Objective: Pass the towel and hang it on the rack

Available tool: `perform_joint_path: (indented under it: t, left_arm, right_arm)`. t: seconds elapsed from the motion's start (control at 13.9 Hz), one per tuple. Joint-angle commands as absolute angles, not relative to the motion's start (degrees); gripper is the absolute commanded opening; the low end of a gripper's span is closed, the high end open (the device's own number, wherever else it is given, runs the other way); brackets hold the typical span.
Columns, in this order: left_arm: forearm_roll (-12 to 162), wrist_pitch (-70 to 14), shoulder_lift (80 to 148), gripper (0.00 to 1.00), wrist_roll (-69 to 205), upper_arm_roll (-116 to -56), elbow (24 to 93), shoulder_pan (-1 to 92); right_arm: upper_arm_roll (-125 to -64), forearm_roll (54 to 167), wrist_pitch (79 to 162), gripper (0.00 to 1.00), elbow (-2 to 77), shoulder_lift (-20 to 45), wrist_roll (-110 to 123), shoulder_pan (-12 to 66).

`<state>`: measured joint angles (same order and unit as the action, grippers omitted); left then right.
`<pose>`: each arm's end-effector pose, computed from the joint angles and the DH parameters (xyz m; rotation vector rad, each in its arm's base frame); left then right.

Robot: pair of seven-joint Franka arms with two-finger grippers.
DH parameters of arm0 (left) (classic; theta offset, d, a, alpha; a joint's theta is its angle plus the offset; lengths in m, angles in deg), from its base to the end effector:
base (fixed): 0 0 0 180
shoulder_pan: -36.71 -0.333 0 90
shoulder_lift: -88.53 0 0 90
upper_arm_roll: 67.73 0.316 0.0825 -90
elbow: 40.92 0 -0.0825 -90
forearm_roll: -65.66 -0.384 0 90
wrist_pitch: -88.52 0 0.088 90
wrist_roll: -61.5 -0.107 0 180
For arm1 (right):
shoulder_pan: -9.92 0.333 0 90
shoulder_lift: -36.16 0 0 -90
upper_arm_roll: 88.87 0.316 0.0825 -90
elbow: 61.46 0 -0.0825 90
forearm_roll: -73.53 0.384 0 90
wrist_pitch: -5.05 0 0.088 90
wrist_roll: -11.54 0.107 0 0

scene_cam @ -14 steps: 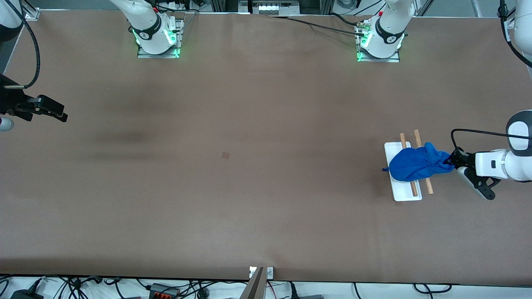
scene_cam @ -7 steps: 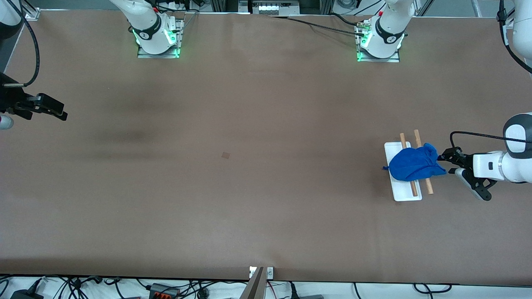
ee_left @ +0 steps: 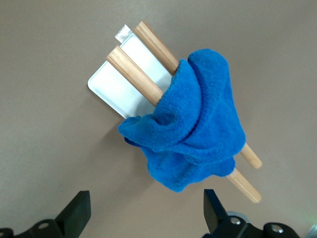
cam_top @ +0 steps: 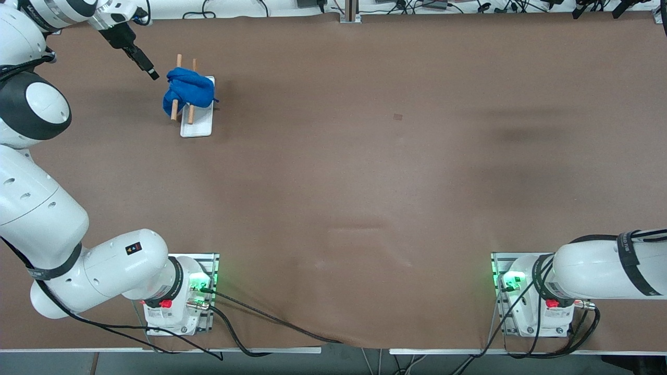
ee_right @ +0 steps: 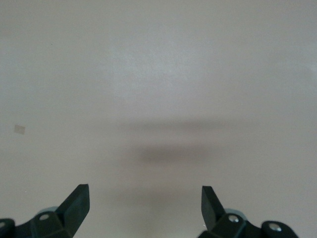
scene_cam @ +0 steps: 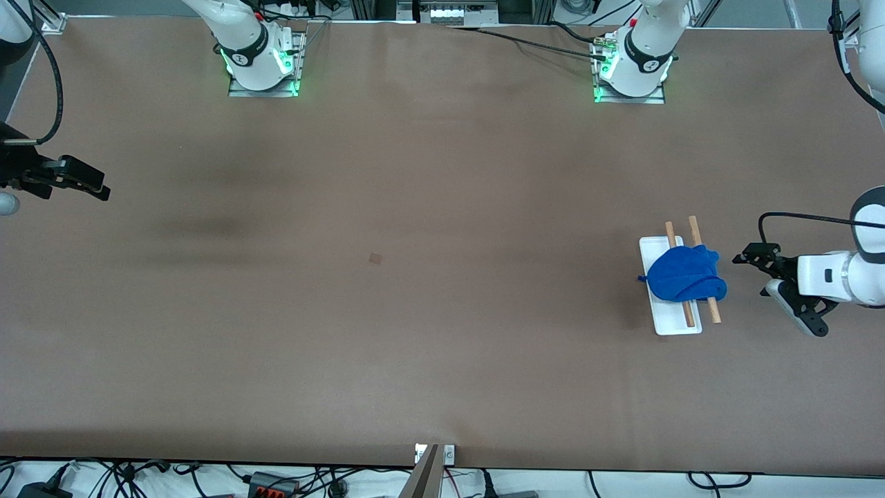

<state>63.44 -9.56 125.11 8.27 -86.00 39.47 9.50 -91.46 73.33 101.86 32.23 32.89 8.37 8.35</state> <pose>0.6670 0.1481 0.3236 2.6422 -1.0454 -0.2493 0.5778 -0.0417 0.5719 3.1356 -0.0263 -0.0046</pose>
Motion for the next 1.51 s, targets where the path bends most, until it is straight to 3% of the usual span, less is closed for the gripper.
perform_joint_path:
  t: [0.0, 0.86, 1.01, 1.22, 1.44]
  left_arm:
    - [64.3, -5.8, 124.1, 1.00, 7.6, -86.4, 37.0, 9.0]
    - [63.6, 12.0, 122.4, 1.00, 18.4, -85.0, 20.9, 17.0]
    - [63.5, 11.7, 118.1, 1.00, 23.9, -82.5, 23.2, 19.5]
    - [64.9, 10.7, 111.3, 1.00, 29.5, -69.4, 28.0, 30.8]
    - [66.6, 5.5, 103.2, 1.00, 37.3, -68.5, 38.8, 31.2]
  right_arm:
    - [-91.8, 73.9, 100.6, 1.00, 32.1, 33.5, 7.5, 8.2]
    - [-91.8, 73.7, 99.9, 1.00, 32.0, 33.7, 8.1, 8.4]
    - [-91.6, 73.6, 99.9, 1.00, 31.8, 33.7, 8.1, 8.6]
    - [-91.6, 73.5, 99.9, 1.00, 31.8, 33.6, 8.2, 8.6]
    - [-91.6, 73.5, 99.8, 1.00, 31.8, 33.6, 8.2, 8.6]
